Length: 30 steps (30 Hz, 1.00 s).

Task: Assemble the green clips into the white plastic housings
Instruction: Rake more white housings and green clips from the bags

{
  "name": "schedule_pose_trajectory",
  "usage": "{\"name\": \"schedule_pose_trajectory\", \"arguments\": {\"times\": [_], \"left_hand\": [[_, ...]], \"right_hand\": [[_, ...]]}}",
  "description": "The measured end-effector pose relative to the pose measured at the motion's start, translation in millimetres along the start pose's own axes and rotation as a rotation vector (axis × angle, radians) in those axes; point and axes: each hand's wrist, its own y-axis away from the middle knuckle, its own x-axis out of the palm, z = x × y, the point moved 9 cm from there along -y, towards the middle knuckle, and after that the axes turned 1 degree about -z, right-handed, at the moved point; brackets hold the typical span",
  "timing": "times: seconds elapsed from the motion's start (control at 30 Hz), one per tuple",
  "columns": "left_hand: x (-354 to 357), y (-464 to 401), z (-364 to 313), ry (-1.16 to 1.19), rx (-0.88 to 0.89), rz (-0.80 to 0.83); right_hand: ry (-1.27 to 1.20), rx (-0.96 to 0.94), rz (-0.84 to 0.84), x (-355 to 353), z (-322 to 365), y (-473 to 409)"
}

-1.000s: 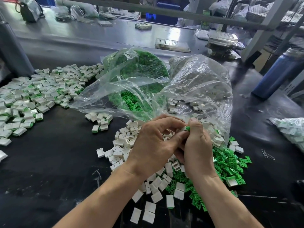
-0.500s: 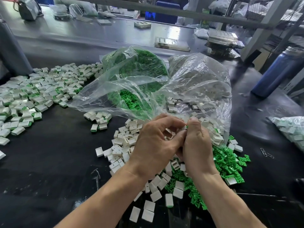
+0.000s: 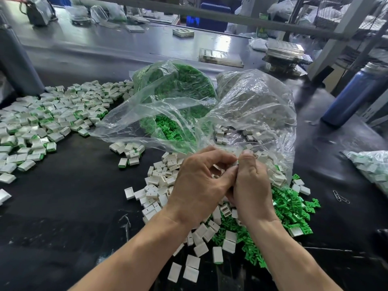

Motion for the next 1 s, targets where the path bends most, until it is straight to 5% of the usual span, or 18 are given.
{"name": "schedule_pose_trajectory", "arguments": {"times": [0.3,0.5,0.7,1.0], "left_hand": [[-10,-1,0,0.000,-0.018,-0.036],[-46,-9,22,-0.131,-0.144,-0.078],[-113,-16,56,-0.466,-0.356,-0.199],[-167,-15,75,-0.791,-0.477,-0.376]], "right_hand": [[-0.103,-0.018,0.069,-5,4,-3],[0.218,-0.132,0.015,-32,13,-15],[0.698,0.008,0.045,-53,-2,-29],[0.828,0.087,0.039,-75,-7,-36]]}}
